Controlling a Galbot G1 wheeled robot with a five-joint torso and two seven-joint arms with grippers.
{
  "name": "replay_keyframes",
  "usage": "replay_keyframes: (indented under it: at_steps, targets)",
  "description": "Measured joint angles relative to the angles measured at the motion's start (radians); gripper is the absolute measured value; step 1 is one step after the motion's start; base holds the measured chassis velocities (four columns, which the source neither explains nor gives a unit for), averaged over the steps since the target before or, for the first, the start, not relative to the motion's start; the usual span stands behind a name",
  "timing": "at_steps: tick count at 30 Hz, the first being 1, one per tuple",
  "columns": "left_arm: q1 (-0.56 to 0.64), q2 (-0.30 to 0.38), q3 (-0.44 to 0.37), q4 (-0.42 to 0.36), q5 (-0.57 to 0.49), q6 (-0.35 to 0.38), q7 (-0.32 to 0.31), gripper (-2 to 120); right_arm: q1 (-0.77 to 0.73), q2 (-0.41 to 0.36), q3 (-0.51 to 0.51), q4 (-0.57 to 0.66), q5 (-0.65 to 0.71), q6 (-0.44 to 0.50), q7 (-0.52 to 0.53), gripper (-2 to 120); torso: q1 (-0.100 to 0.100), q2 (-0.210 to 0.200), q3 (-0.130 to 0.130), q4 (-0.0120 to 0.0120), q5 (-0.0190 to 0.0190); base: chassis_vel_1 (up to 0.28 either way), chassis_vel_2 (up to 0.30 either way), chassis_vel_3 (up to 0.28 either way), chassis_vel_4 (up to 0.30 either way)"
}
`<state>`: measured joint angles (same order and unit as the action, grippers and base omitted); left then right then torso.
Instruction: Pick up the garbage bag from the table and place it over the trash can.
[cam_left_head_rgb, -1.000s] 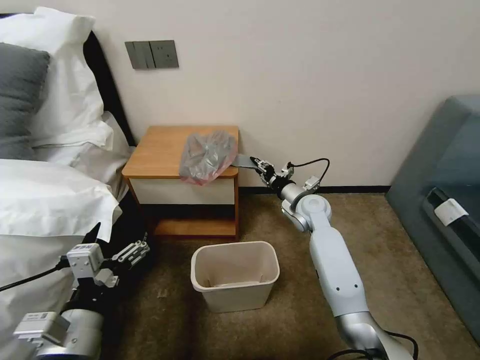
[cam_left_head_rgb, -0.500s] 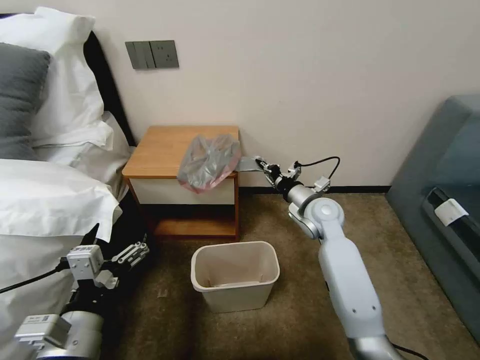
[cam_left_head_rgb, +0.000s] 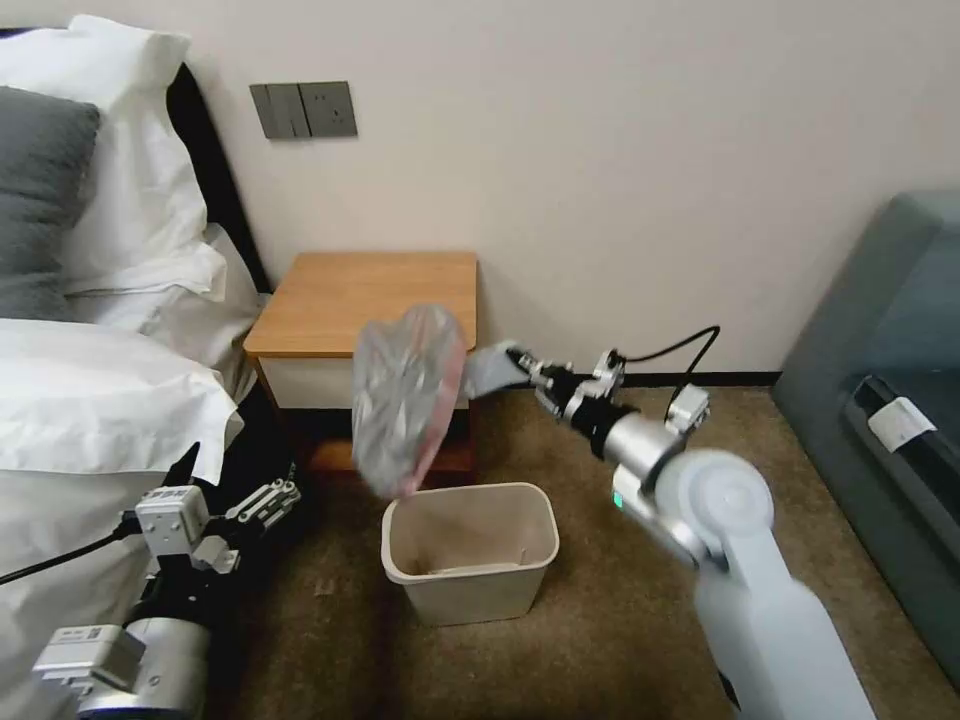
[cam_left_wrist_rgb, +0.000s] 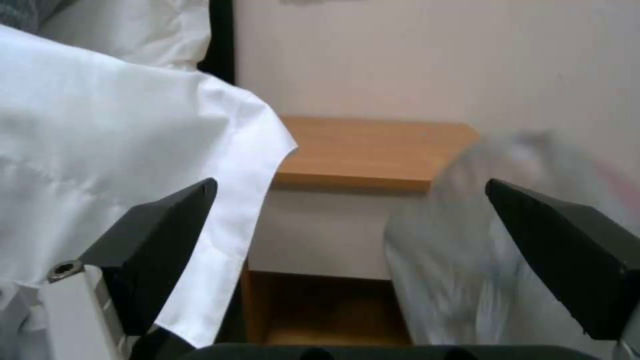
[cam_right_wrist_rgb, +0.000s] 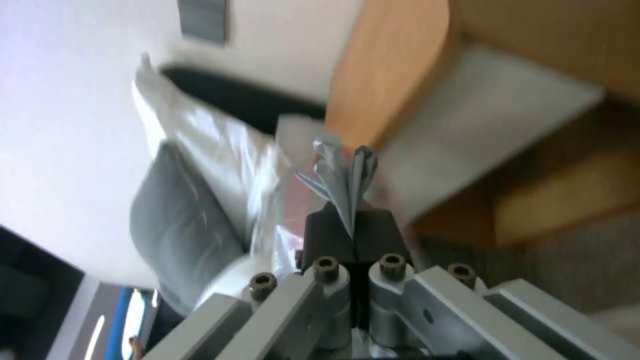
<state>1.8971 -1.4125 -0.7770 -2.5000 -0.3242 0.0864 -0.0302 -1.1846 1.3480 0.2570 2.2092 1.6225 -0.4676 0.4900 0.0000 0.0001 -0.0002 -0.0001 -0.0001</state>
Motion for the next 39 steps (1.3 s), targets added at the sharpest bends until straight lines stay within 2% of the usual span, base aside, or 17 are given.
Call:
replay_keyframes:
  at_steps: [4,7,16,23,25,30,34,39]
  targets:
    - [-0.007,0.004,0.001,0.0,-0.001,0.003,-0.004,100,-0.067,0.041,-0.101,0.007,-0.141,0.023,-0.023,0,0.0,0.0,0.0,0.0001,0.0,0.0,0.0,0.0,0.0]
    - [-0.004,0.0,0.004,0.0,0.002,0.004,-0.005,100,-0.082,0.063,-0.13,0.0,-0.185,0.038,-0.023,0,0.0,0.0,0.0,0.0002,0.0,0.0,0.0,0.0,0.0]
    - [-0.005,-0.018,0.008,0.0,0.01,0.004,-0.005,100,-0.149,-0.004,-0.092,0.035,-0.136,-0.001,-0.046,0,0.0,0.0,0.0,0.0001,0.0001,0.0,0.0,0.0,0.0]
    - [-0.012,-0.023,0.015,0.0,0.018,0.004,-0.005,100,-0.222,-0.063,-0.068,0.025,-0.216,-0.01,-0.135,0,0.0,0.0,0.0,0.0,0.0002,0.0,0.0,0.0,0.0]
    - [-0.016,-0.023,0.015,0.0,0.018,0.004,-0.005,100,-0.244,-0.086,-0.045,0.009,-0.252,-0.01,-0.197,0,0.0,0.0,0.0,0.0,0.0003,0.0,0.0,0.0,0.0]
    - [-0.017,-0.025,0.017,0.0,0.017,0.002,-0.005,100,-0.261,-0.095,-0.034,-0.013,-0.32,-0.009,-0.254,0,0.0,0.0,0.0,0.0,0.0002,0.0,0.0,0.0,0.0]
    - [-0.017,-0.026,0.021,0.0,0.02,-0.006,-0.005,100,-0.268,-0.1,-0.035,-0.074,-0.439,0.002,-0.333,0,0.0,0.0,0.0,0.0,0.0002,0.0,0.0,0.0,0.0]
    - [-0.016,-0.026,0.022,0.0,0.024,-0.01,-0.005,100,-0.262,-0.107,-0.035,-0.114,-0.493,0.019,-0.348,0,0.0,0.0,0.0,0.0,0.0002,0.0,0.0,0.0,0.0]
